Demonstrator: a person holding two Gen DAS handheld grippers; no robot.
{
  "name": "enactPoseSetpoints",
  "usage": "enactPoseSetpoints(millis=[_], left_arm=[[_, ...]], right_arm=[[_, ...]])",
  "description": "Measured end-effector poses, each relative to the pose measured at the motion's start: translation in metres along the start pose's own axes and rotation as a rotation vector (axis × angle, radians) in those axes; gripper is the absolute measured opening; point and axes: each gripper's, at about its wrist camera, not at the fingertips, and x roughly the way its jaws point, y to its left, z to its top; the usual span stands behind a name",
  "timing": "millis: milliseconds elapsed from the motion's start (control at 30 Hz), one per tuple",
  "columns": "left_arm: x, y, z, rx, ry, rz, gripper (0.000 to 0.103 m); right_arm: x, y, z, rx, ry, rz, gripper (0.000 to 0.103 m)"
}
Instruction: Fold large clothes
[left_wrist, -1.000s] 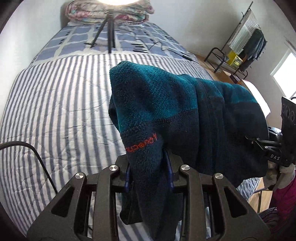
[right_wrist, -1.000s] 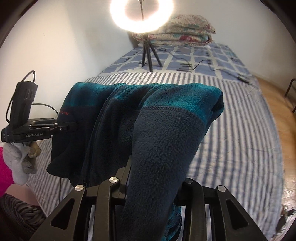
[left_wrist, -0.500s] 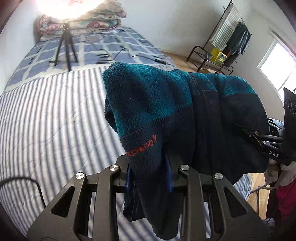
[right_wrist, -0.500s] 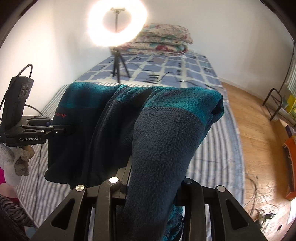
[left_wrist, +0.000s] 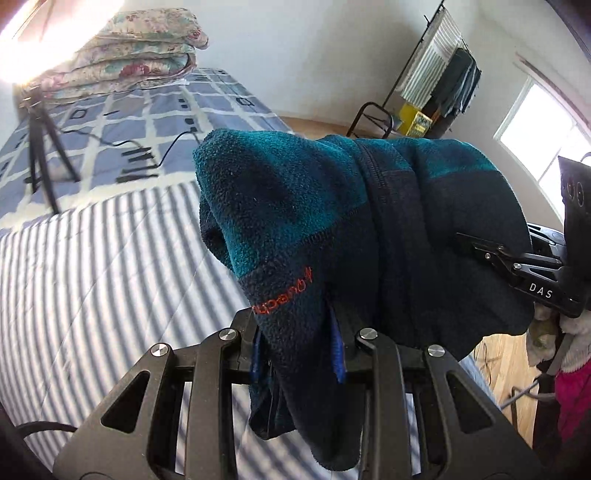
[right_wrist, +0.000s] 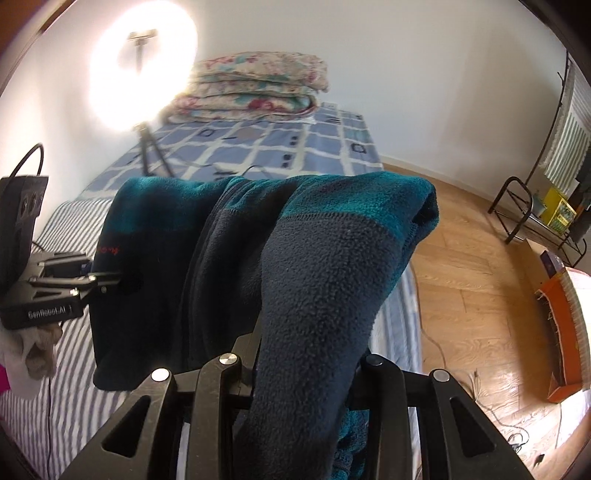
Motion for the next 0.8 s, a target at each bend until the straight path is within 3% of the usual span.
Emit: enactPoseSetpoints(millis=[367, 800], left_arm=[[0.077, 0.003, 0.058, -0.025, -0.005, 0.007, 0.027], [0.134, -0.001, 0.086, -0.025, -0.025, 0.014, 0.027]], right_arm=[[0.079, -0.05, 0.057, -0.027, 0.028, -0.06, 0.031], [0.145, -0.1, 0.07, 0.006, 0.04, -0.079, 0.03]])
